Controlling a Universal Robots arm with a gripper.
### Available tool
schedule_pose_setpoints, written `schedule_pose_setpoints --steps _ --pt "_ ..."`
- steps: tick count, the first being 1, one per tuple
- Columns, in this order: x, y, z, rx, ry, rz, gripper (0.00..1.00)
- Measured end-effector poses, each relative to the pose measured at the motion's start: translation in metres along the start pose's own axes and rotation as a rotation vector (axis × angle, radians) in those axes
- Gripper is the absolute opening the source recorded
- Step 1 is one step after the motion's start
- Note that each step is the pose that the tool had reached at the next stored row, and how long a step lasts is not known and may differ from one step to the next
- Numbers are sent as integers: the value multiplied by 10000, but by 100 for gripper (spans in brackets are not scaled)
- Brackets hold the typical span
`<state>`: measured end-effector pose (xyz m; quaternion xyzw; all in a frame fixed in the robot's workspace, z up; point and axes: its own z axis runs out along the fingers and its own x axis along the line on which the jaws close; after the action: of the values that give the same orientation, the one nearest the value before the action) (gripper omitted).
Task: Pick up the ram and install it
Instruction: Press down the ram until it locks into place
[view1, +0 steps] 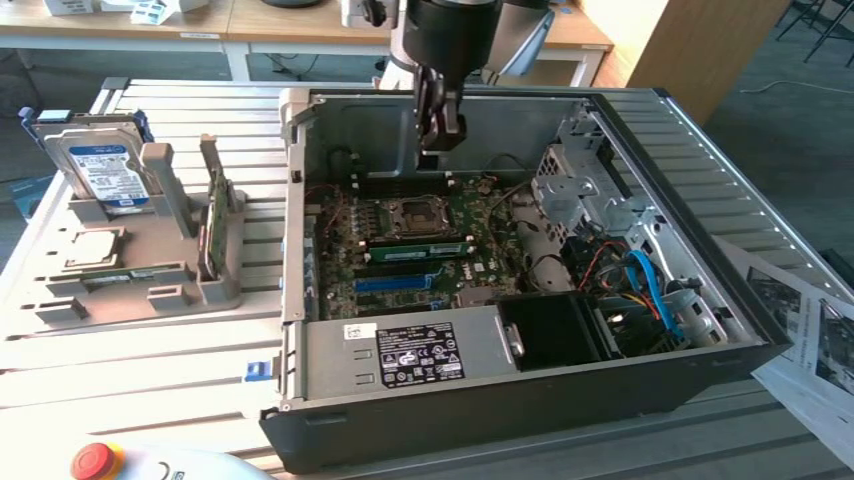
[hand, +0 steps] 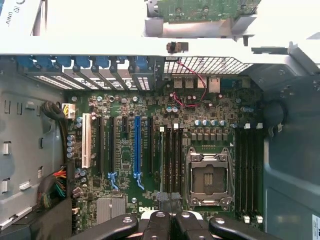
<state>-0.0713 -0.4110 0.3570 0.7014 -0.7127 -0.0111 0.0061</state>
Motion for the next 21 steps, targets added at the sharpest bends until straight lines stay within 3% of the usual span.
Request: schedule_pose_setpoints --steps 14,21 --pt "-1 4 -209 -54 2 0 10" --pt "-2 4 -222 -55 1 0 10"
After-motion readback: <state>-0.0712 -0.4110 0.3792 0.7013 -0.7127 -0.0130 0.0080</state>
